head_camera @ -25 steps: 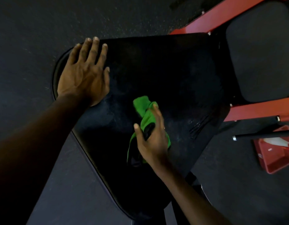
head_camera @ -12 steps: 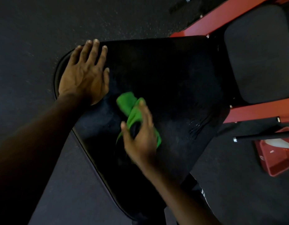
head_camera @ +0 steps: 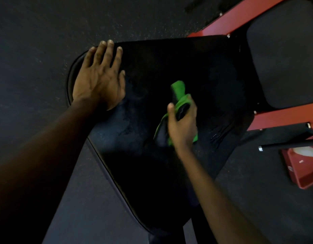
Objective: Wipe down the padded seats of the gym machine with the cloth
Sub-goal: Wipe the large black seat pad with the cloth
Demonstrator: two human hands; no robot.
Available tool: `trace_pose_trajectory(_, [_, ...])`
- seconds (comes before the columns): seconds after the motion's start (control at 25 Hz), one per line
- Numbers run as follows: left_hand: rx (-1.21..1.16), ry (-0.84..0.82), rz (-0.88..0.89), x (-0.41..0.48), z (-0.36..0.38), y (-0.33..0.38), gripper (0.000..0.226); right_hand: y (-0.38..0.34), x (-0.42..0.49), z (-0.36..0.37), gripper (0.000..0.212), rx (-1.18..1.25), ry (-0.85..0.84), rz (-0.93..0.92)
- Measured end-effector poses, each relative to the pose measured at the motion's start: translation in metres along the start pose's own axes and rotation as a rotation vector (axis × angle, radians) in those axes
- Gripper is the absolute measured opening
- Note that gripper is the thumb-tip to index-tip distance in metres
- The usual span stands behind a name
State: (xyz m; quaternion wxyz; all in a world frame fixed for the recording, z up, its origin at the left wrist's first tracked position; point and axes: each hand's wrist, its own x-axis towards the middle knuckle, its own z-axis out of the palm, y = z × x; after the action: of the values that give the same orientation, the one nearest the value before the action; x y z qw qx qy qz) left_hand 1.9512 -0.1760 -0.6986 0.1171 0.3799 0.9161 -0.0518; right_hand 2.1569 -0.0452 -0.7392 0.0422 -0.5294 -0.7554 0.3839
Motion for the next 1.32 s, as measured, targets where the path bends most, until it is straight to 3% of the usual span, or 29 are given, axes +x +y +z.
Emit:
trace_pose_trajectory(0.12, [-0.036,-0.01,0.017,-0.002,-0.008,0.003,0.062,0.02,-0.096,-0.021,0.063,0.021,-0.208,-0.284])
trace_pose_trajectory(0.2, [-0.096,-0.013,0.069,-0.017,-0.008,0.032,0.06,0.052,-0.092,-0.041,0.063,0.029,-0.273,-0.309])
trace_pose_trajectory(0.36, [-0.148,-0.142,0.082,-0.064,0.014,0.108,0.064,0.083,-0.011,-0.049,0.065,-0.01,-0.097,-0.046])
trace_pose_trajectory(0.48, [-0.048,-0.129,0.042,-0.066,0.027,0.115,0.066,0.085,0.055,-0.039,0.061,-0.043,0.061,0.162])
trace_pose_trajectory(0.56, [-0.015,-0.123,0.033,-0.065,0.028,0.115,0.066,0.076,0.053,-0.036,0.066,-0.038,0.076,0.258])
trace_pose_trajectory(0.64, [-0.011,-0.136,0.028,-0.064,0.027,0.116,0.067,0.054,-0.003,-0.034,0.071,0.027,-0.016,0.145])
trace_pose_trajectory(0.72, [-0.002,-0.168,0.031,-0.064,0.024,0.117,0.067,0.036,-0.07,-0.035,0.069,0.054,-0.139,-0.093])
trace_pose_trajectory(0.84, [0.025,-0.178,0.026,-0.063,0.023,0.118,0.067,0.042,-0.067,-0.034,0.06,0.052,-0.232,-0.238])
trace_pose_trajectory(0.96, [0.037,-0.176,0.017,-0.063,0.023,0.118,0.068,0.068,-0.043,-0.044,0.063,0.081,-0.222,-0.172])
trace_pose_trajectory(1.12, [0.048,-0.167,0.024,-0.064,0.026,0.117,0.068,0.104,-0.055,-0.072,0.063,0.047,-0.043,0.229])
trace_pose_trajectory(1.32, [0.049,-0.11,0.027,-0.065,0.031,0.117,0.067,0.105,0.005,-0.06,0.064,-0.056,0.027,0.203])
